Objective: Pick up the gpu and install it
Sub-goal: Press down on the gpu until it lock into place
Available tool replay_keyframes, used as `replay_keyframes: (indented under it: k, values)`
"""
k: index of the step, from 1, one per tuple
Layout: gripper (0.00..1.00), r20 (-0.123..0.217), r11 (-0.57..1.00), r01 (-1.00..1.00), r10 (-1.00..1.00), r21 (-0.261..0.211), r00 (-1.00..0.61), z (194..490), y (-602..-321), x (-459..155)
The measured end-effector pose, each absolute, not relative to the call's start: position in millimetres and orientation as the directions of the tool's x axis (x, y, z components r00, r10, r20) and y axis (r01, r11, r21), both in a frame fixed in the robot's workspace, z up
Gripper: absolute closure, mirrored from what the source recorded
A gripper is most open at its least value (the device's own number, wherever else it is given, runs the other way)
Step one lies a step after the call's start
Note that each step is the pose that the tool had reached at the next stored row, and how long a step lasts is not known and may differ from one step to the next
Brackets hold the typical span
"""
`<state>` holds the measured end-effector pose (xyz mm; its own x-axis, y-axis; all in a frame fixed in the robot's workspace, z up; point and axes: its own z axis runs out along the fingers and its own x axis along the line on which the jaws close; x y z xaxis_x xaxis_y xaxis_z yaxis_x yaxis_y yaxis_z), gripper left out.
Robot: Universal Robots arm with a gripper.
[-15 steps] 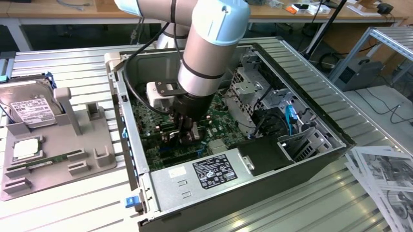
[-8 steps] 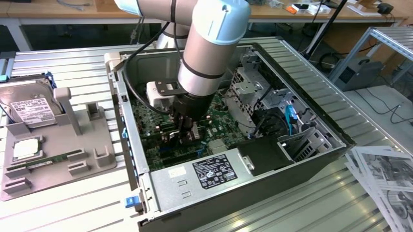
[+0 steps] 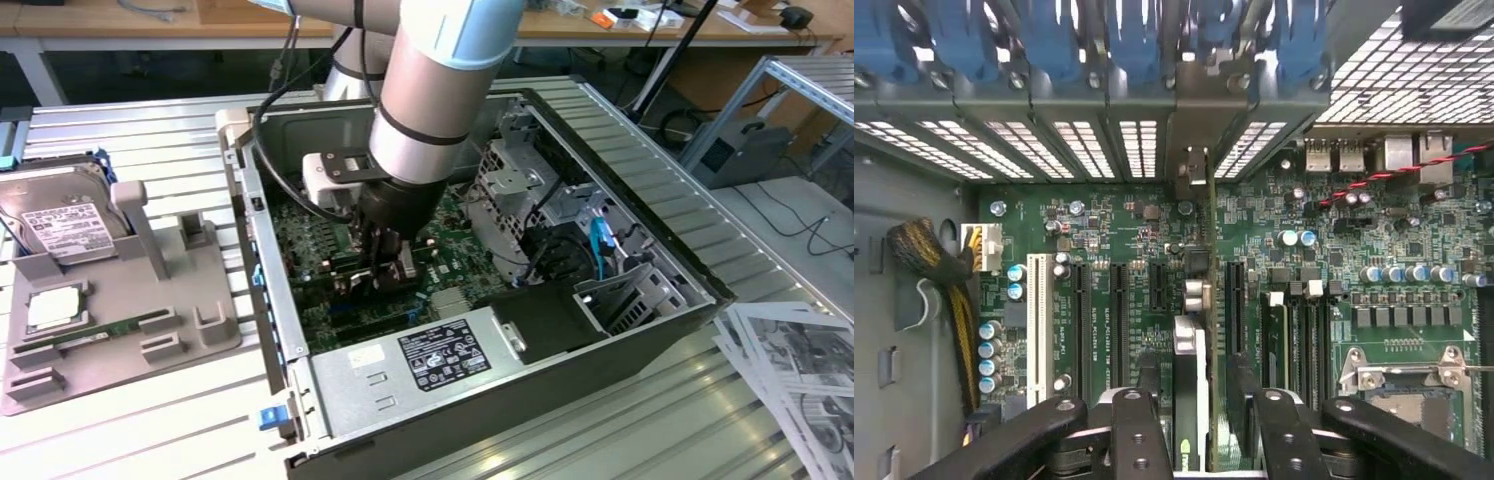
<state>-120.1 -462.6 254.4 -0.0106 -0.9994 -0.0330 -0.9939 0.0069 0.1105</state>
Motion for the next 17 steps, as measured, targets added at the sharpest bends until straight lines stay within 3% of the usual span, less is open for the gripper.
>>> replay_keyframes:
  k: [17]
  values:
    - [0.6, -0.033, 0.007, -0.994, -0.999, 0.108, -0.011, 280.0, -462.5, -120.1]
